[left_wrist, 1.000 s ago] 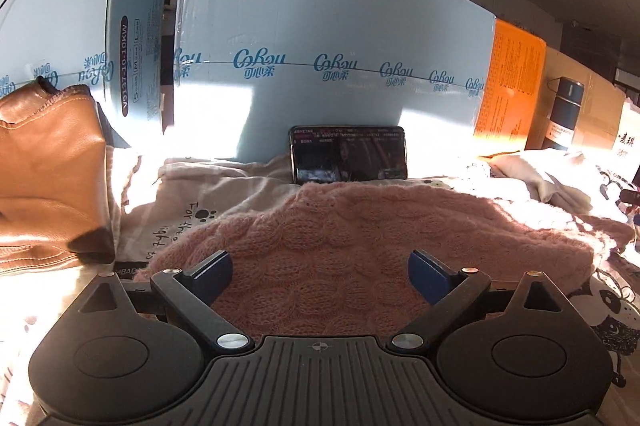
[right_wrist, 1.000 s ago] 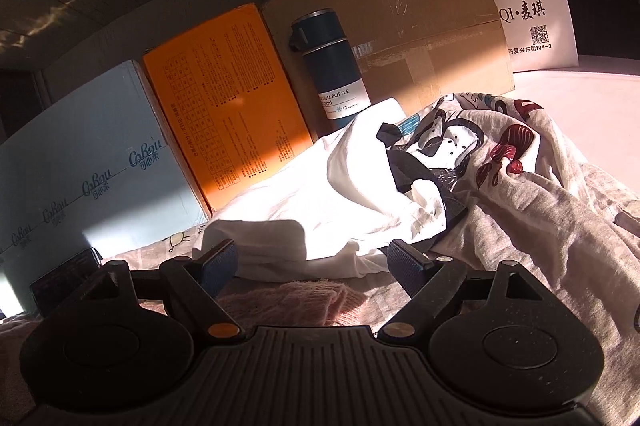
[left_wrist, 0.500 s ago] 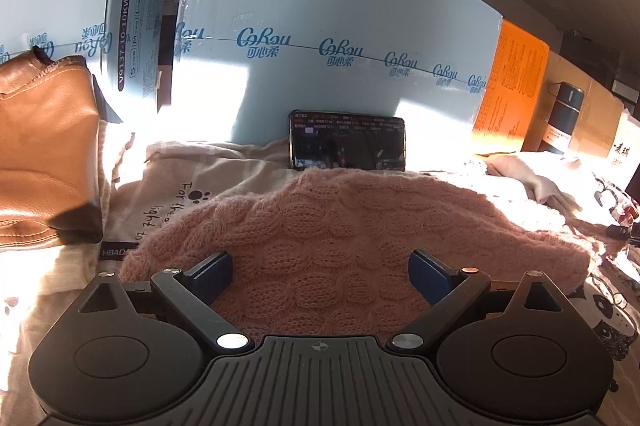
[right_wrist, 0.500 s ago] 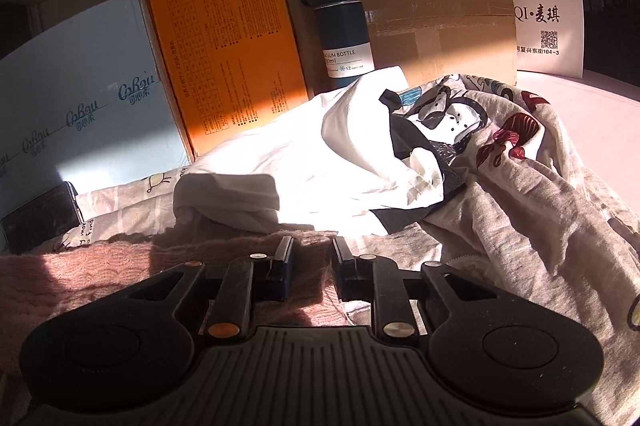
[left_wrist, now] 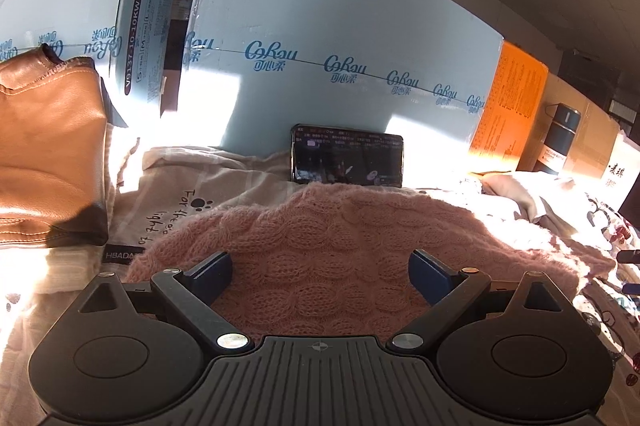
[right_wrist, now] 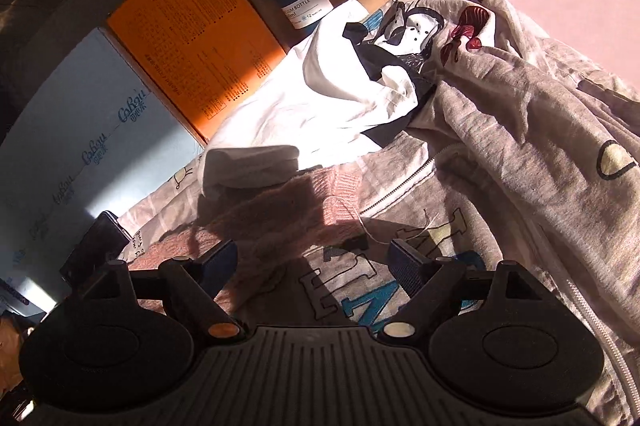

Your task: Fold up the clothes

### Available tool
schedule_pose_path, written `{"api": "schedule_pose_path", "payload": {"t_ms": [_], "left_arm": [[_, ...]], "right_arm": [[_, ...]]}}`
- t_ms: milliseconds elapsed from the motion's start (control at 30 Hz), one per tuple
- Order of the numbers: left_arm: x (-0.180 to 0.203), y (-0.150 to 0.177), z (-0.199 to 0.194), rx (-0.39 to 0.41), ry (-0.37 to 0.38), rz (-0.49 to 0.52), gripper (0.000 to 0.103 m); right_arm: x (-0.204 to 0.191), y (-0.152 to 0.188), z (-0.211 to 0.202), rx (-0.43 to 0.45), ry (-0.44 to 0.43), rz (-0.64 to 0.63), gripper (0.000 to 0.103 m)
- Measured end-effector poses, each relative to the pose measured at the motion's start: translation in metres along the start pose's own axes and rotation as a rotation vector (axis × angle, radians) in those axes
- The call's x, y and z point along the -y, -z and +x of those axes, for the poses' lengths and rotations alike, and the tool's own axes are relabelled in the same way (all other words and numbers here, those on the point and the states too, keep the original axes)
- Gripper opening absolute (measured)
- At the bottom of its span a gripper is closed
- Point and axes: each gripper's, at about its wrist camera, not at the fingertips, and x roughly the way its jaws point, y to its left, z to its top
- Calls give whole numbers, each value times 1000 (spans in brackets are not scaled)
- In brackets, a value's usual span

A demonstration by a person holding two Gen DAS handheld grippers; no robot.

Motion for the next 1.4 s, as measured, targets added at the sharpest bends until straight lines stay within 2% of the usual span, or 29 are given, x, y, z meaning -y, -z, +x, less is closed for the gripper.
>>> {"api": "schedule_pose_path", "payload": {"t_ms": [67, 200, 333, 500, 533, 567, 600, 633, 667, 733, 867, 967, 1100, 1200, 1400], "left_arm": [[0, -1, -2, 8, 10, -6, 97], [-2, -2, -5, 17, 19, -19, 97], [-4, -2, -5, 18, 19, -29, 97], [-6, -1, -3, 9, 16, -32, 98], [-6, -1, -2, 7, 13, -32, 98], [-6, 0, -2, 5, 11, -32, 98], [-7, 0, -1, 3, 9, -33, 98], [-7, 0, -1, 2, 7, -34, 98], [-7, 0, -1, 3, 5, -34, 98], [-8, 0, -1, 5, 2, -36, 98], [-10, 0, -1, 12, -4, -42, 98], [-12, -1, -3, 25, -16, -47, 98], [-16, -3, -6, 50, -82, -55, 98], [-19, -4, -7, 56, -114, -61, 98], [-19, -3, -8, 62, -97, -59, 98]], "right_arm": [[-8, 4, 4, -48, -35, -11, 84], [-18, 8, 24, -95, -16, -17, 86], [-21, 1, 41, -41, -23, 14, 90], [-26, 1, 56, 85, 7, 12, 88], [-27, 2, 56, 102, 18, -6, 87], [-28, 3, 56, 116, 25, -20, 79], [-27, 4, 57, 123, 27, -27, 54], [-27, 4, 57, 129, 29, -33, 40], [-26, 5, 57, 141, 29, -38, 37], [-25, 6, 53, 180, 18, -50, 23], [-35, 10, 31, 323, -55, -107, 16], [-41, 13, 14, 425, -45, -119, 16], [-58, 17, 3, 474, -70, -202, 16], [-81, 25, 6, 468, -84, -316, 16], [-128, 50, 27, 346, -170, -518, 16]]}}
